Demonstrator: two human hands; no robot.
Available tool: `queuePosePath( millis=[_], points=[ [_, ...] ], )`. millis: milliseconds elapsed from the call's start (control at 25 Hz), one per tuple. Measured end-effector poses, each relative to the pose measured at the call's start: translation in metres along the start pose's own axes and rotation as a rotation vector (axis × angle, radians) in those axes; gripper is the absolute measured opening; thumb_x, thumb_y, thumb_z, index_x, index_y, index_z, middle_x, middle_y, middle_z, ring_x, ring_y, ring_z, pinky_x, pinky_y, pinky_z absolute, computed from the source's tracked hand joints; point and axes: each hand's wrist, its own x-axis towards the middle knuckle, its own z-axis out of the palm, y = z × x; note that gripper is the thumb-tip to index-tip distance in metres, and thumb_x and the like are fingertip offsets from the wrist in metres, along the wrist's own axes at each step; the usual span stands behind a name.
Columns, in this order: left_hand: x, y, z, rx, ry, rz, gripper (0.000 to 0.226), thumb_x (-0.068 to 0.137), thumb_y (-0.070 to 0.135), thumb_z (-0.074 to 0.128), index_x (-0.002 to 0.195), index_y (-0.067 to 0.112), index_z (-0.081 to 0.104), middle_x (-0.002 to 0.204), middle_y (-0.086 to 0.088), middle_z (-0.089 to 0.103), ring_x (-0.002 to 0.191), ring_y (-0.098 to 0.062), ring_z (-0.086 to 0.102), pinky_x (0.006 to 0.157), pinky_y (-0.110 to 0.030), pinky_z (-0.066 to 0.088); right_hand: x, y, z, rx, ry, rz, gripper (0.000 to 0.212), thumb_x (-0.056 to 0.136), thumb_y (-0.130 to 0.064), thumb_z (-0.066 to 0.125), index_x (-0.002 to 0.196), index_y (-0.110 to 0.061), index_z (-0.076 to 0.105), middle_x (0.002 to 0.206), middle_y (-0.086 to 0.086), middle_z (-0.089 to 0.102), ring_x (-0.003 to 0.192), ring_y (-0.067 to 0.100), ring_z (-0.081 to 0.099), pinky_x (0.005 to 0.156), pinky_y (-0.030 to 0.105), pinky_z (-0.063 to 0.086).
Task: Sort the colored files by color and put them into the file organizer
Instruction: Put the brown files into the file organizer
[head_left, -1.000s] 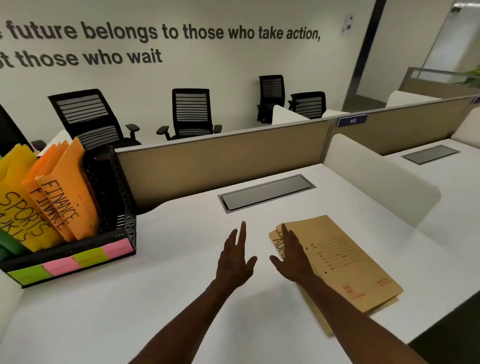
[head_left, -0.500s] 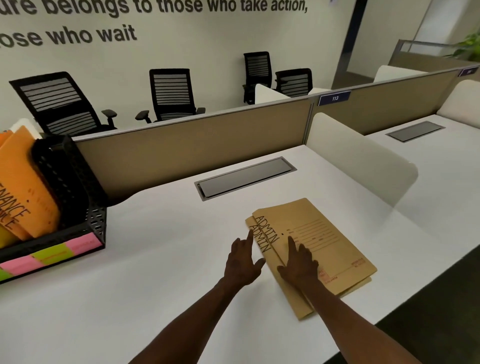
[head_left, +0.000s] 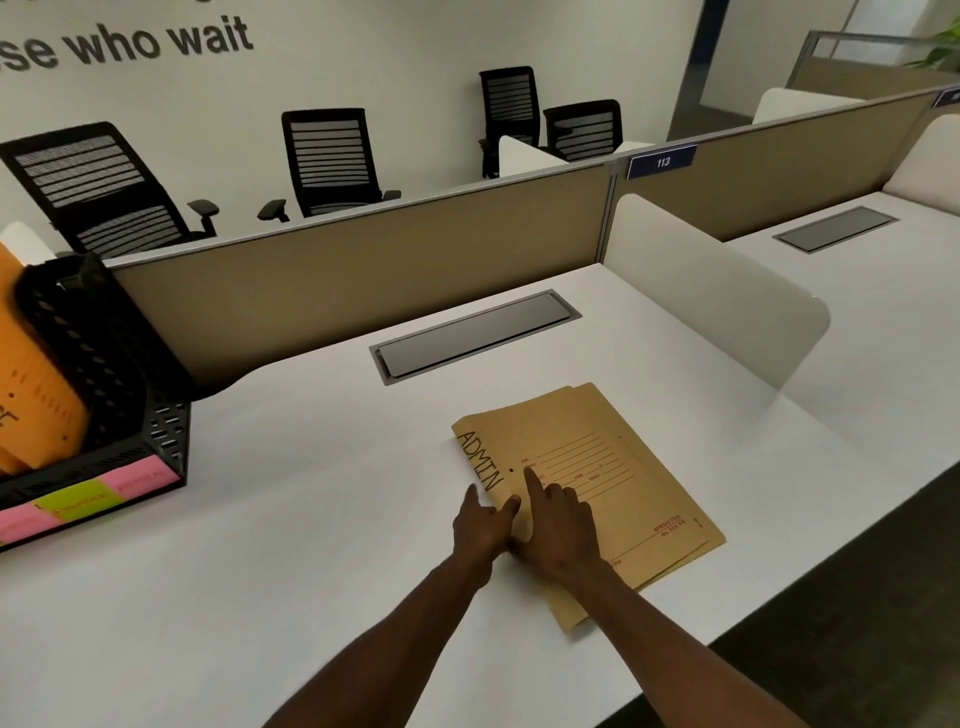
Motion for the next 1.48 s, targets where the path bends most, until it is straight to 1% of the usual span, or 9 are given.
queuePosePath(
  millis=[160,400,600,720,960,1120,1200,1320,1480],
  points=[
    [0.001,-0.018,-0.010,-0.209,0.049,-0.099,0.076,0.078,0.023,0.081,0.142,0.023,0.041,0.137,-0.009,0.053,0.122,-0.034,0.052,0.093,-0.051,0.055,-0.003,-0.011,0.003,0.057,-0.061,-0.096,0.101,0.074,-0.064,0.063,0.156,-0.028,0.016,0.135,0.003,0.053,0.120,0.021,0.050,0.097,0.033,0.046],
    [0.003,-0.025,-0.046,-0.152,0.146,-0.068,0.084,0.066,0.030,0.089,0.137,0.024,0.044,0.136,-0.004,0.054,0.119,-0.029,0.053,0.102,-0.048,0.049,0.004,-0.035,-0.002,0.215,-0.067,-0.213,0.076,0.087,-0.034,0.059,0.155,-0.024,0.026,0.129,0.004,0.061,0.117,0.021,0.056,0.098,0.033,0.048],
    [-0.010,-0.040,-0.076,-0.185,0.158,0.047,0.082,0.066,0.040,0.087,0.136,0.031,0.045,0.128,0.002,0.059,0.104,-0.018,0.060,0.083,-0.035,0.055,0.023,-0.066,-0.014,0.279,-0.091,-0.266,0.060,0.090,-0.031,0.060,0.147,-0.024,0.043,0.115,0.000,0.069,0.104,0.018,0.065,0.090,0.031,0.054],
    [-0.023,-0.049,-0.097,-0.182,0.187,0.111,0.074,0.071,0.045,0.083,0.134,0.036,0.046,0.123,0.008,0.060,0.100,-0.012,0.062,0.074,-0.026,0.056,0.039,-0.101,-0.027,0.302,-0.125,-0.350,0.055,0.092,-0.032,0.060,0.145,-0.024,0.047,0.128,0.002,0.064,0.115,0.019,0.060,0.096,0.030,0.049],
    [-0.048,-0.044,-0.156,-0.231,0.218,0.217,0.054,0.084,0.037,0.073,0.132,0.035,0.048,0.122,0.005,0.063,0.102,-0.013,0.065,0.082,-0.035,0.060,0.063,-0.205,-0.047,0.297,-0.161,-0.491,0.062,0.096,-0.033,0.058,0.152,-0.019,0.035,0.155,0.004,0.039,0.142,0.024,0.037,0.114,0.033,0.031],
    [-0.070,-0.037,-0.195,-0.205,0.276,0.300,0.053,0.089,0.033,0.067,0.137,0.034,0.045,0.125,0.008,0.061,0.105,-0.015,0.065,0.086,-0.037,0.059,0.075,-0.262,-0.061,0.266,-0.149,-0.511,0.077,0.093,-0.040,0.062,0.156,-0.019,0.022,0.158,0.008,0.033,0.144,0.029,0.032,0.115,0.042,0.032],
    [-0.081,-0.035,-0.217,-0.195,0.301,0.353,0.054,0.087,0.038,0.064,0.137,0.038,0.044,0.125,0.011,0.061,0.105,-0.017,0.067,0.085,-0.040,0.060,0.079,-0.287,-0.068,0.283,-0.137,-0.498,0.077,0.092,-0.044,0.061,0.155,-0.019,0.024,0.156,0.008,0.037,0.142,0.031,0.036,0.111,0.044,0.037],
    [-0.094,-0.035,-0.249,-0.160,0.338,0.400,0.056,0.083,0.042,0.064,0.135,0.042,0.043,0.123,0.017,0.061,0.104,-0.015,0.066,0.083,-0.038,0.061,0.081,-0.320,-0.076,0.248,-0.146,-0.529,0.067,0.091,-0.050,0.061,0.146,-0.018,0.039,0.140,0.007,0.055,0.123,0.030,0.055,0.090,0.037,0.047],
    [-0.099,-0.045,-0.276,-0.070,0.348,0.371,0.072,0.082,0.046,0.067,0.145,0.031,0.035,0.136,0.009,0.054,0.116,-0.017,0.060,0.092,-0.046,0.057,0.072,-0.360,-0.089,0.270,-0.084,-0.549,0.053,0.083,-0.048,0.072,0.124,-0.018,0.057,0.119,0.004,0.065,0.101,0.022,0.062,0.076,0.029,0.049]
  ],
)
